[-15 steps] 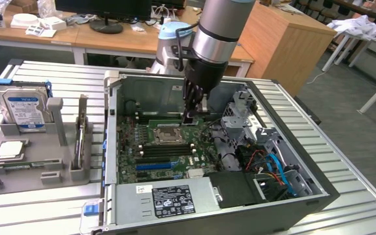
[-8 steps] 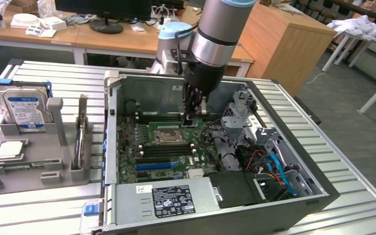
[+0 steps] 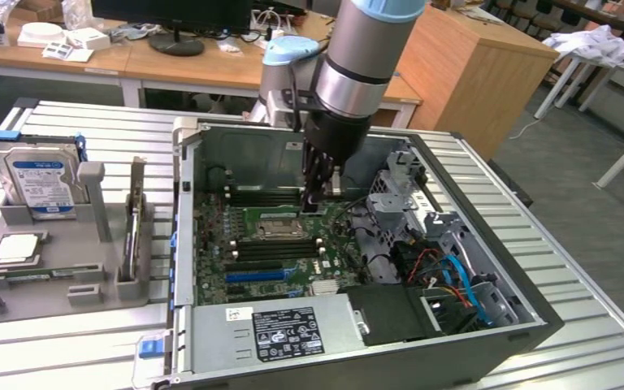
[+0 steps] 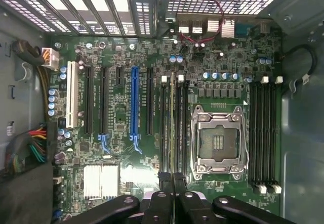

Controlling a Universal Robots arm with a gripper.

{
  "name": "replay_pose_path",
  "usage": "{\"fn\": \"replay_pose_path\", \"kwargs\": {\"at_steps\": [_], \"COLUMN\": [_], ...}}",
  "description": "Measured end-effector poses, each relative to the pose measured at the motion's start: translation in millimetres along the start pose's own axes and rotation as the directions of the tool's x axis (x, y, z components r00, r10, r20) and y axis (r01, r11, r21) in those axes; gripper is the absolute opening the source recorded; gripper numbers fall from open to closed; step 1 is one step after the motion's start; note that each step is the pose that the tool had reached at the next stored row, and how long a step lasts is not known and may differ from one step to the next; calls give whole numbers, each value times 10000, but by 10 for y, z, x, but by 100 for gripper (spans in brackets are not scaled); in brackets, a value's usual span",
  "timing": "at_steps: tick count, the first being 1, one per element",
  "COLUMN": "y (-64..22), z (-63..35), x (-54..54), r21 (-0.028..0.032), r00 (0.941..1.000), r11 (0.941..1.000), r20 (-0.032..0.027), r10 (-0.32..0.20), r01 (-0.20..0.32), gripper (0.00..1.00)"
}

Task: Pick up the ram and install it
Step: 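Insert the ram into the slot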

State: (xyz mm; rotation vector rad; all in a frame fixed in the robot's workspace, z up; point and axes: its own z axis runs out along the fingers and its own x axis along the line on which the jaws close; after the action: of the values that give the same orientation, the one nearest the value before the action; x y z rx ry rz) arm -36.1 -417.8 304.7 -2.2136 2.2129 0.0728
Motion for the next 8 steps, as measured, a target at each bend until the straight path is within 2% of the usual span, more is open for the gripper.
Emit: {"fn": "replay_pose_path", "kwargs": {"at_steps": [8], "y": [-2], "z": [73], "x": [3], "r21": [1], "r00": [10000], "r11": [10000], "r20": [0], "r10": [0], "r01": [0], "gripper": [13]}}
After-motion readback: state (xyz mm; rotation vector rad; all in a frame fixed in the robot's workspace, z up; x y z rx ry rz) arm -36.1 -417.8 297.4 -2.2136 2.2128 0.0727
